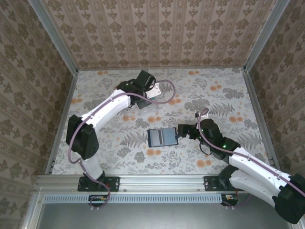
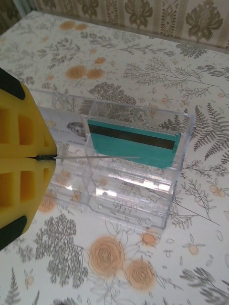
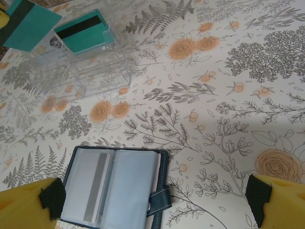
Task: Take the credit cards out of the card holder
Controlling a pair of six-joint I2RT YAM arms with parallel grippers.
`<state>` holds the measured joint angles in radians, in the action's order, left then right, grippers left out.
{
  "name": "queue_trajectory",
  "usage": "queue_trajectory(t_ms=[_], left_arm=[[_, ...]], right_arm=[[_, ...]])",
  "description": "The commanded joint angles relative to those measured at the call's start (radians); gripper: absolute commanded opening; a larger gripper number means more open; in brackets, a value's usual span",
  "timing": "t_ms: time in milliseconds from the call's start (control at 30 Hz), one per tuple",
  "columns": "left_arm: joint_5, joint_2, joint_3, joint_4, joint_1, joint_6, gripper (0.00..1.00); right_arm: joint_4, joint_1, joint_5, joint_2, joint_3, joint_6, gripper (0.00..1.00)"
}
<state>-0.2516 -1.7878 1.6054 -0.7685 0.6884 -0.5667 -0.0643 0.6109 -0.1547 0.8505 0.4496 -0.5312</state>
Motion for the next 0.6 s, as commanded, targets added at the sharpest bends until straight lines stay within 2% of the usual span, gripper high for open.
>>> queue_trajectory(t_ms=[0, 300, 567], left_arm=[[-0.081, -0.057, 0.045, -0.005, 0.009, -0.112, 0.00], [-0.092, -0.170, 0.145, -0.003, 0.012, -0.146, 0.00], [-0.108, -0.216, 0.161, 0.012, 0.008, -0.166, 0.00]], right_arm=[[-0.015, -0.008, -0.019, -0.013, -0.011, -0.016, 1.00], [-0.022, -0.013, -0.027, -0.011, -0.012, -0.017, 1.00], [-0.013, -0.017, -0.022, -0.003, -0.015, -0.021, 1.00]])
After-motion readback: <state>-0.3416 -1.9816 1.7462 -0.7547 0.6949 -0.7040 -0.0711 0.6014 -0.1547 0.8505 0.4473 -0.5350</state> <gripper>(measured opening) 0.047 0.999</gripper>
